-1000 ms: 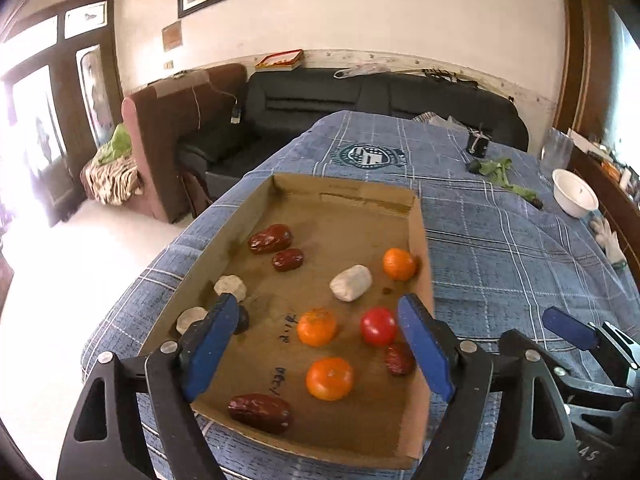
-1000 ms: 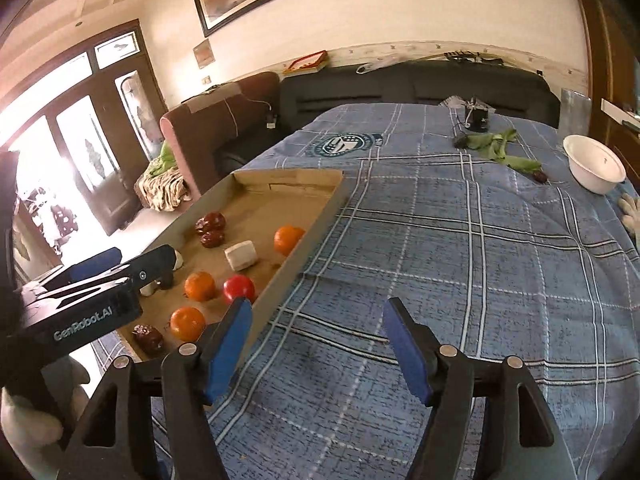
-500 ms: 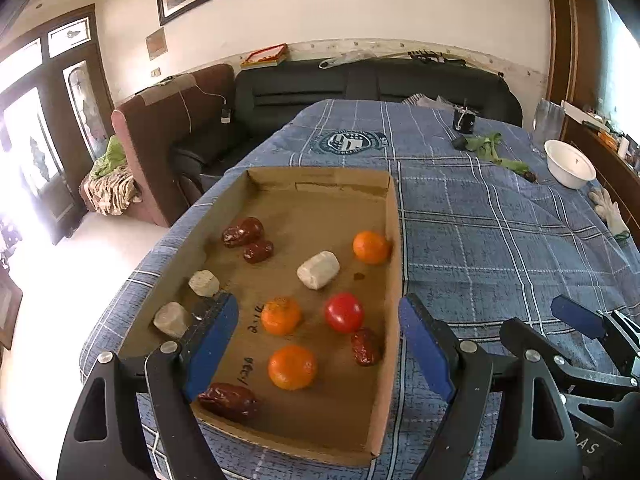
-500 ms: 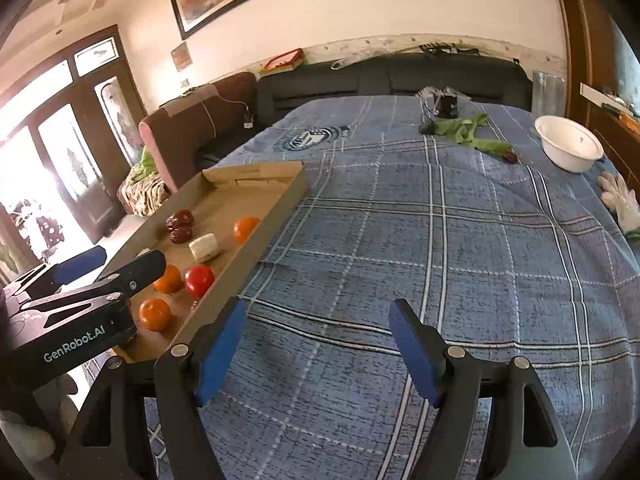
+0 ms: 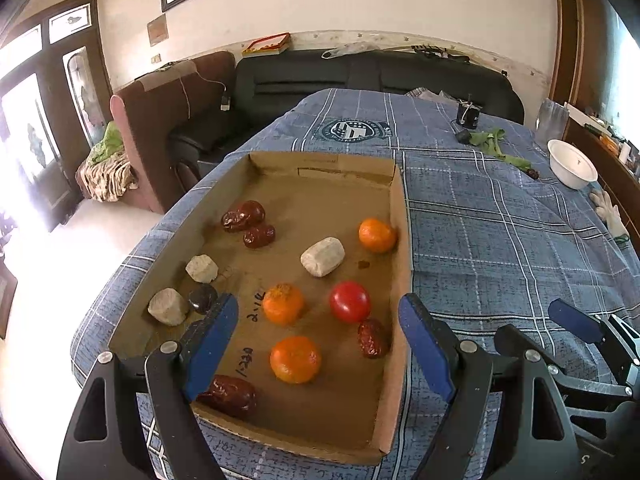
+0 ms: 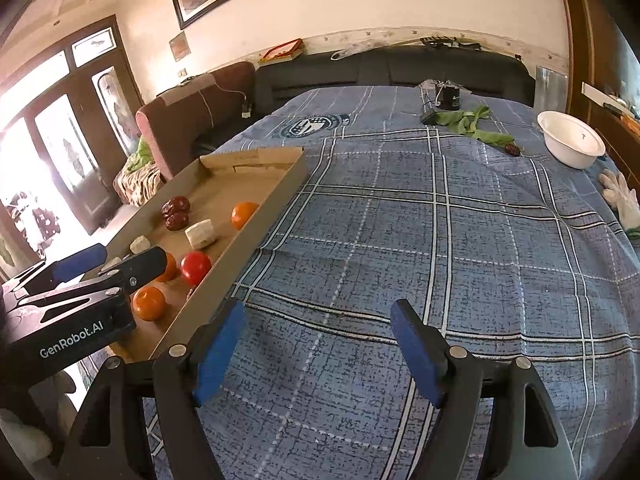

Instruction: Organize fruits

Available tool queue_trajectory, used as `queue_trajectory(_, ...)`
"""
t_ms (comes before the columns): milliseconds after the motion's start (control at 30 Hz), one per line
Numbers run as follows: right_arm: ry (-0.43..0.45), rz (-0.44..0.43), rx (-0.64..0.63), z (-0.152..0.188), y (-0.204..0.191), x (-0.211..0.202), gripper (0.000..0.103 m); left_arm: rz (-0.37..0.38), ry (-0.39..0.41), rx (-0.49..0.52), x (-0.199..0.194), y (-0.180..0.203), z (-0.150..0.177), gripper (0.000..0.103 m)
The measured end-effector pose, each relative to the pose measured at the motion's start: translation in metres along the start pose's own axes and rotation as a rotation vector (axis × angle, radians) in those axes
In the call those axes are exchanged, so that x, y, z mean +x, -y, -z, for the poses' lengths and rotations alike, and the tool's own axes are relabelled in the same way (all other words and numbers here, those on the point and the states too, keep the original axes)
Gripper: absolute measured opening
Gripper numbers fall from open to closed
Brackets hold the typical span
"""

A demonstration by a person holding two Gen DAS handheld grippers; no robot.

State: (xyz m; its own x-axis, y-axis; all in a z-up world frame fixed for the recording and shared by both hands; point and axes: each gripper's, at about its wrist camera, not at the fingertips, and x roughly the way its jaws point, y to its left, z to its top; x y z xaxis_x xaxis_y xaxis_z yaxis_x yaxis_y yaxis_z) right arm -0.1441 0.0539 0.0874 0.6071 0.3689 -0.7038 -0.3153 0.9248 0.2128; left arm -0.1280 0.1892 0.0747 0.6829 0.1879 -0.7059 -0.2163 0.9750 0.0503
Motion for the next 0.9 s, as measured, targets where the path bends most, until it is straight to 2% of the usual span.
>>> queue_trajectory(567, -0.007, 0.008, -0.045, 0.004, -0.022, -0.004, 0.083, 0.01, 0.016, -0.028, -0.011, -0.014, 0.006, 0.082)
queue_trajectory(900, 0.041, 0.014, -0.065, 0.009, -0.037, -0.033, 0.083, 0.017, 0.091, -0.039, -0.052, -0.02, 0.013, 0.082)
